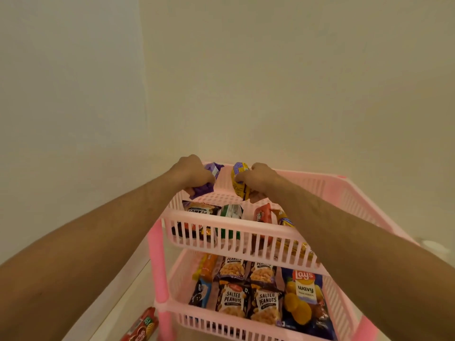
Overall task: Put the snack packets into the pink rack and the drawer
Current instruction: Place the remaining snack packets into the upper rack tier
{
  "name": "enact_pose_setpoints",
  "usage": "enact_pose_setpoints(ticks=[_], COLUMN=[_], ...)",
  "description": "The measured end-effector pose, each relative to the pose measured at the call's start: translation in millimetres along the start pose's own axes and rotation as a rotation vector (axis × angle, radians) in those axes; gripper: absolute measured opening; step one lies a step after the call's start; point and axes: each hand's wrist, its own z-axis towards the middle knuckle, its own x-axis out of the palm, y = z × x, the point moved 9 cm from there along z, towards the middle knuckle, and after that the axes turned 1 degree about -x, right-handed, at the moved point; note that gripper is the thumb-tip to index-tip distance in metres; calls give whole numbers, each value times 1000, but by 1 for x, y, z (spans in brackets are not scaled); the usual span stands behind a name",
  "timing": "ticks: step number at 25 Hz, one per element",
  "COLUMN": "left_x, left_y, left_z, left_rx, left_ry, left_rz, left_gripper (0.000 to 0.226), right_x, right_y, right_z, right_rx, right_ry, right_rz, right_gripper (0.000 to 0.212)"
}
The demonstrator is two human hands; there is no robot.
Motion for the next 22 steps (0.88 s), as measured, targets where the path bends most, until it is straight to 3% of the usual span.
enact_pose_setpoints(ticks=[3, 6, 10, 15, 18, 22], left_x=[18, 32, 52, 57, 58, 51], left_y=[2, 3, 0, 5, 2, 1], left_z=[18, 33, 42, 44, 42, 35], left_rx=[20, 71, 152, 122, 131, 139], left_ry=[57, 87, 109, 118, 129, 76], left_rz=[236, 288, 445, 455, 429, 438], left_gripper=[48, 62, 58, 54, 43, 33], right_x=[11, 33, 54, 60, 58, 53], right_y=[5, 7, 2, -3, -2, 2], right_z=[14, 20, 22, 21, 15, 13], right_rx=[-30, -31, 7, 5, 3, -100], right_ry=[34, 144, 291, 300, 334, 273], right_rz=[-109, -202, -220, -253, -304, -558], right_gripper=[49, 68, 60, 38, 46, 57])
